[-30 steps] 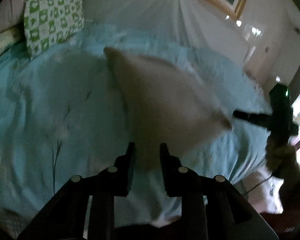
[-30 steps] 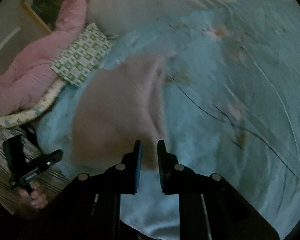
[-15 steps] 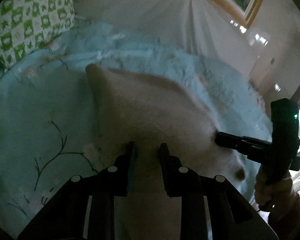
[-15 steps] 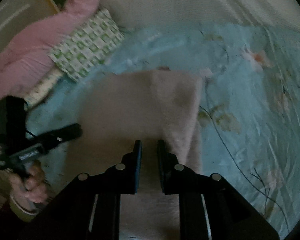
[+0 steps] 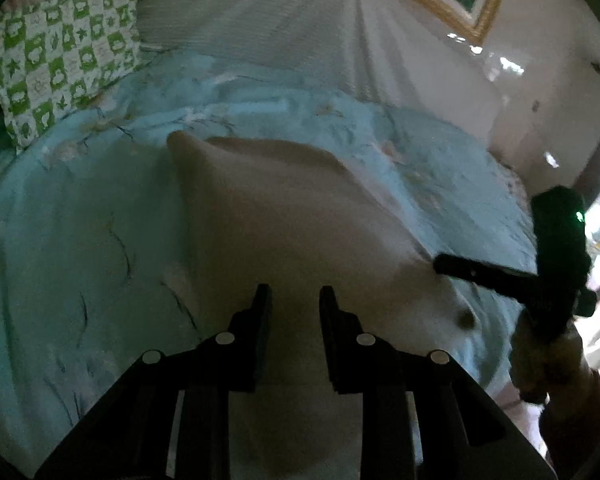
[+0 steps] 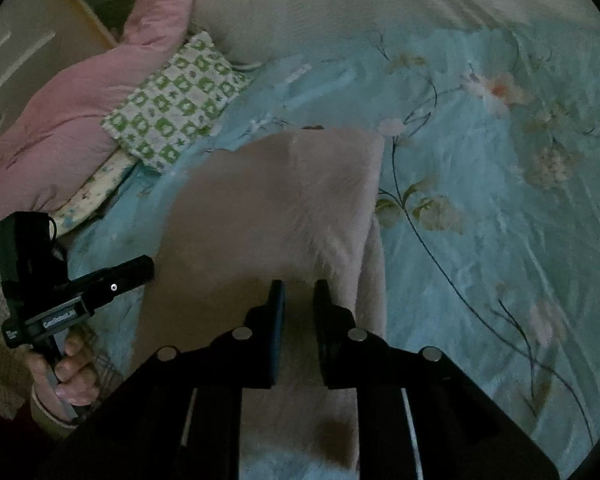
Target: Fold small clothes
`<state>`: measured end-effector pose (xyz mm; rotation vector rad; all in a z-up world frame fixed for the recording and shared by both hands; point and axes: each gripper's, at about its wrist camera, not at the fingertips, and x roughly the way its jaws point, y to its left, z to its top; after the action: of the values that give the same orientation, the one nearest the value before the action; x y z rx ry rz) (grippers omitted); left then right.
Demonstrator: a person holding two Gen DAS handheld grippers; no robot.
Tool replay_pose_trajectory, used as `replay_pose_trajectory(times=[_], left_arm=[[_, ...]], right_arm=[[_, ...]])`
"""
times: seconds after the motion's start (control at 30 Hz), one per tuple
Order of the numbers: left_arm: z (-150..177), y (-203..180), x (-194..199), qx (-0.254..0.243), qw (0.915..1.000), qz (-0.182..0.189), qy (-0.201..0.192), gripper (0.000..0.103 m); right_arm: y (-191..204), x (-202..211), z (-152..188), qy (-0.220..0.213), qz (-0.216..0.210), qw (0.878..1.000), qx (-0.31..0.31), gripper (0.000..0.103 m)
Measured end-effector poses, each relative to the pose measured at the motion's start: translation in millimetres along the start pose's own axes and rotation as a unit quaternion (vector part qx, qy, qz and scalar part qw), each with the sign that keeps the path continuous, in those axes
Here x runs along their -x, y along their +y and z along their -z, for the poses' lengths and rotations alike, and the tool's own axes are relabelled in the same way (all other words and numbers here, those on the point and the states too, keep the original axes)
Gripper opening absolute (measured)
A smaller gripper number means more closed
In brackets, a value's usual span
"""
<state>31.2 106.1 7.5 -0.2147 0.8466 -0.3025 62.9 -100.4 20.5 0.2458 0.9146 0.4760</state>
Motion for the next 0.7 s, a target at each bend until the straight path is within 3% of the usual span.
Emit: replay_pose_trajectory(times=[0.17, 0.33, 0.47, 0.7], left_arm=[[42, -20, 18, -0.016, 0.9989, 0.041, 0.018, 0.024], [71, -12, -12, -0.002, 0.9974, -0.002, 0.072, 0.023], [73, -18, -12, -0.009, 0.9981, -0.016, 0.059, 0.024], [72, -20, -3, 0.001, 0.9987, -0.008, 0.051, 0.037]], right_arm=[[3, 20, 31, 0.011, -0.012, 1.0, 0.015, 0.016], [-14, 7, 60, 0.047, 0.04, 0.998, 0.011, 0.016], [-20, 8, 61, 0.033, 0.033, 0.999, -0.006, 0.016], [-9, 18, 62, 0.026, 0.043, 0.999, 0.0, 0.017]])
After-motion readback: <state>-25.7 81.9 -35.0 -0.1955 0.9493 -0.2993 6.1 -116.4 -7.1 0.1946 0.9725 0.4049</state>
